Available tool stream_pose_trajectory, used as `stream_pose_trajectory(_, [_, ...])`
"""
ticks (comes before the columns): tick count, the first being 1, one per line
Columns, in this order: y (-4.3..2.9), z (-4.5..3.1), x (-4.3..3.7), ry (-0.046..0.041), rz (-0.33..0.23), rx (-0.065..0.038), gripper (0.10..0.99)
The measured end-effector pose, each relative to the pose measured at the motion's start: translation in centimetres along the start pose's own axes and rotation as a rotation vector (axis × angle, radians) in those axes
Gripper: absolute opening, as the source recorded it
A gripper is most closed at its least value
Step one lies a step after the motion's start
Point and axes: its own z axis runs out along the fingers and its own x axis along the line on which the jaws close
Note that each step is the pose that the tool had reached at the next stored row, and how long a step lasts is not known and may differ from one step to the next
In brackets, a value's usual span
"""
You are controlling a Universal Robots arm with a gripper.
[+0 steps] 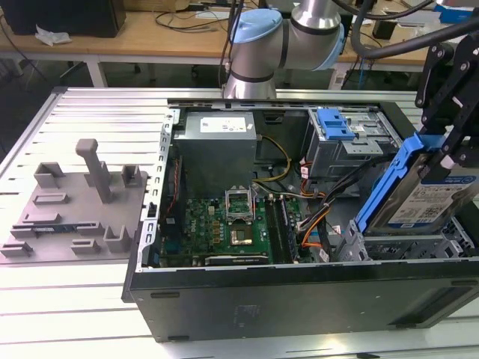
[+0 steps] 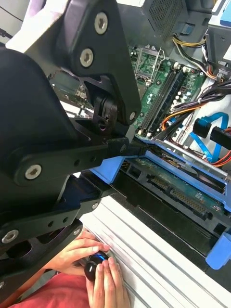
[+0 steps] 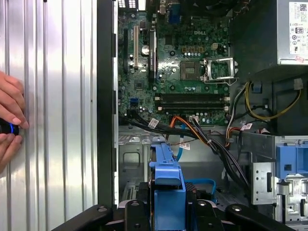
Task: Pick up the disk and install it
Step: 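Insert the disk into the insertion slot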
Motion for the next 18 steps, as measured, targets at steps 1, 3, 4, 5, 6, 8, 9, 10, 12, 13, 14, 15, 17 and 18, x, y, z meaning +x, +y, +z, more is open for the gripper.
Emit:
stream_pose_trajectory(1, [-0.01, 0.17, 0.02, -0.0001, 0.000, 0.000, 0.369])
stream_pose_trajectory(3, [-0.01, 0.45, 0.05, -0.0001, 0.000, 0.000, 0.369])
stream_pose_trajectory(4, [-0.01, 0.57, 0.07, 0.0000, 0.000, 0.000, 0.369])
stream_pose_trajectory(5, [-0.02, 0.72, 0.09, -0.0001, -0.001, 0.000, 0.369])
stream_pose_trajectory(6, [-0.02, 0.83, 0.11, -0.0001, -0.001, 0.000, 0.369])
stream_pose_trajectory(8, [-0.03, 1.29, 0.21, -0.0002, -0.001, 0.000, 0.369])
stream_pose_trajectory(9, [-0.04, 1.48, 0.27, -0.0005, -0.001, 0.000, 0.369])
stream_pose_trajectory(10, [-0.04, 1.65, 0.34, -0.0007, -0.002, 0.000, 0.369])
stream_pose_trajectory(12, [-0.05, 2.13, 0.52, -0.0014, -0.002, 0.000, 0.369])
stream_pose_trajectory(13, [-0.06, 2.35, 0.59, -0.0015, -0.002, 0.000, 0.369])
stream_pose_trajectory(14, [-0.06, 2.58, 0.67, -0.0018, -0.002, 0.000, 0.369])
stream_pose_trajectory(15, [-0.07, 2.89, 0.78, -0.0020, -0.002, 0.000, 0.369])
stream_pose_trajectory(17, [-0.09, 3.66, 1.03, -0.0026, -0.003, 0.000, 0.369])
stream_pose_trajectory(18, [-0.10, 3.82, 1.08, -0.0027, -0.003, 0.000, 0.369])
